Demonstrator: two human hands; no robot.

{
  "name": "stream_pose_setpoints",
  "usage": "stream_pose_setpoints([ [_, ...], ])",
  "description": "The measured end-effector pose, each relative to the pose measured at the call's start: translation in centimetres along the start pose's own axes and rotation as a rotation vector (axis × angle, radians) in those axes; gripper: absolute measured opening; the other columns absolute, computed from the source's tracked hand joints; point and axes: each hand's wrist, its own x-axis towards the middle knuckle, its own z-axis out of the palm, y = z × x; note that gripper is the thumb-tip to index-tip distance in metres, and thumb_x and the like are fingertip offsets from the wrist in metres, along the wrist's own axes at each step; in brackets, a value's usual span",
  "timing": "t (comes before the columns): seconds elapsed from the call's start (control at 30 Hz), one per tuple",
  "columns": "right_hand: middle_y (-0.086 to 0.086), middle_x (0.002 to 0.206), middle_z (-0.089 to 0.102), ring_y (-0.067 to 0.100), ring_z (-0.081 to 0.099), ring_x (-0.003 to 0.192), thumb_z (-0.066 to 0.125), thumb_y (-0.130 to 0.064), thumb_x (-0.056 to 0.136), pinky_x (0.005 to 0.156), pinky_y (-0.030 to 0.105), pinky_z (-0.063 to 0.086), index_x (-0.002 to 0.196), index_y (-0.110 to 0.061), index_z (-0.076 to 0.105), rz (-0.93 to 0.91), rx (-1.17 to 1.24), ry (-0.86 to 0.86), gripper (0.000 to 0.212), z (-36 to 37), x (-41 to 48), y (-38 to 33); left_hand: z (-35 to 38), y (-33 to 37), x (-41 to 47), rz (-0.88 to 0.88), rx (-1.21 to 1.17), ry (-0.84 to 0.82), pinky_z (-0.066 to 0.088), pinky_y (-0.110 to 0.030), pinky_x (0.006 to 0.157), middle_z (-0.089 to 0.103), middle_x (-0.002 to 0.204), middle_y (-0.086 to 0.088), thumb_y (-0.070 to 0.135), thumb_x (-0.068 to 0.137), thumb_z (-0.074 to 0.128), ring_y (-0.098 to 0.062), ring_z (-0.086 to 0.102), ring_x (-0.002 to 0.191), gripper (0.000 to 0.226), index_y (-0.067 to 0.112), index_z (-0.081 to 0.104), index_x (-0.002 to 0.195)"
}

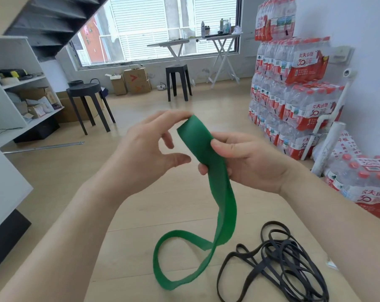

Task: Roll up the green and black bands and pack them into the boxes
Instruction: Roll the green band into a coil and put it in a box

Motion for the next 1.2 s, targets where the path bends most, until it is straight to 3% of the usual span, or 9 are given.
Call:
stream_pose_setpoints([
  [0.2,0.006,0.092,0.050,0.019,0.056,0.073,0.048,-0.030,0.091,0.062,0.029,0.041,0.111,-0.009,0.061,0.018,0.111,-0.071,0.032,-0.3,-0.2,-0.2,-0.8,1.5,-0.3,0.058,0.177,-0.025,0.049,-0.023,0.077,0.040,0.109,0.039,0.031,0.073,0.078,0.002,0.051,0.084,0.081,0.045,0.033,0.139],
  [0.3,0.008,0.090,0.051,0.019,0.056,0.067,0.046,-0.031,0.092,0.064,0.028,0.043,0.104,-0.007,0.062,0.069,0.046,-0.058,0.031,-0.2,0.0,0.3,-0.9,1.7,-0.5,0.170,0.292,-0.051,0.042,-0.023,0.078,0.051,0.122,0.023,0.030,0.075,0.075,0.001,0.041,0.082,0.063,0.039,0.049,0.132],
  [0.4,0.010,0.085,0.054,0.020,0.059,0.061,0.049,-0.035,0.089,0.062,0.030,0.043,0.098,-0.003,0.059,0.131,-0.090,-0.048,0.034,-0.2,0.0,0.4,-0.8,2.3,-0.5,0.175,0.380,-0.128,0.044,-0.028,0.069,0.063,0.095,0.015,0.040,0.073,0.074,-0.007,0.045,0.070,0.039,0.033,0.062,0.109],
  [0.53,0.009,0.077,0.056,0.021,0.060,0.057,0.050,-0.034,0.088,0.058,0.025,0.048,0.089,-0.004,0.062,0.186,-0.129,-0.074,0.033,-0.2,-0.2,0.1,-0.8,2.8,-0.6,0.130,0.363,-0.198,0.046,-0.026,0.066,0.062,0.076,0.015,0.063,0.067,0.058,0.000,0.052,0.067,0.045,0.036,0.062,0.102],
  [0.7,0.009,0.069,0.060,0.024,0.064,0.062,0.056,-0.047,0.089,0.061,0.029,0.050,0.075,-0.009,0.067,0.195,-0.226,0.016,0.041,0.3,0.0,0.0,-0.5,1.7,-0.4,-0.049,0.054,-0.190,0.044,-0.012,0.057,0.063,0.063,0.027,0.038,0.066,0.080,0.001,0.058,0.057,0.027,0.030,0.069,0.089],
  [0.8,0.009,0.059,0.059,0.018,0.056,0.056,0.057,-0.060,0.077,0.060,0.027,0.042,0.073,-0.006,0.065,0.108,-0.496,0.219,0.055,1.0,0.4,-0.3,-0.4,0.0,0.0,-0.191,-0.180,-0.217,0.052,-0.021,0.053,0.073,0.074,0.007,0.023,0.071,0.080,-0.010,0.061,0.049,0.021,0.021,0.072,0.091],
  [0.9,-0.003,0.059,0.059,0.008,0.053,0.055,0.072,-0.053,0.067,0.057,0.020,0.042,0.097,-0.025,0.071,0.014,-0.598,0.343,0.041,1.3,0.1,-1.4,-0.2,-1.3,-0.1,-0.301,-0.360,-0.231,0.051,-0.025,0.048,0.073,0.074,-0.006,0.014,0.076,0.075,-0.016,0.058,0.049,0.015,0.016,0.072,0.090],
  [1.03,-0.012,0.079,0.074,0.000,0.067,0.074,0.081,-0.038,0.071,0.073,0.017,0.053,0.097,-0.031,0.075,-0.066,-0.738,0.398,0.028,1.5,-0.2,-1.8,0.0,-2.0,-0.1,-0.357,-0.503,-0.187,0.047,-0.021,0.046,0.072,0.071,-0.008,0.013,0.078,0.071,-0.014,0.056,0.048,0.016,0.012,0.071,0.094],
  [1.2,-0.010,0.086,0.074,0.001,0.067,0.080,0.076,-0.038,0.077,0.070,0.013,0.050,0.100,-0.029,0.073,-0.036,-0.801,0.395,0.025,2.0,-0.1,-1.1,0.6,-2.3,-0.1,-0.380,-0.624,-0.153,0.046,-0.021,0.044,0.071,0.069,-0.010,0.027,0.067,0.068,-0.015,0.054,0.045,0.031,0.011,0.071,0.094],
])
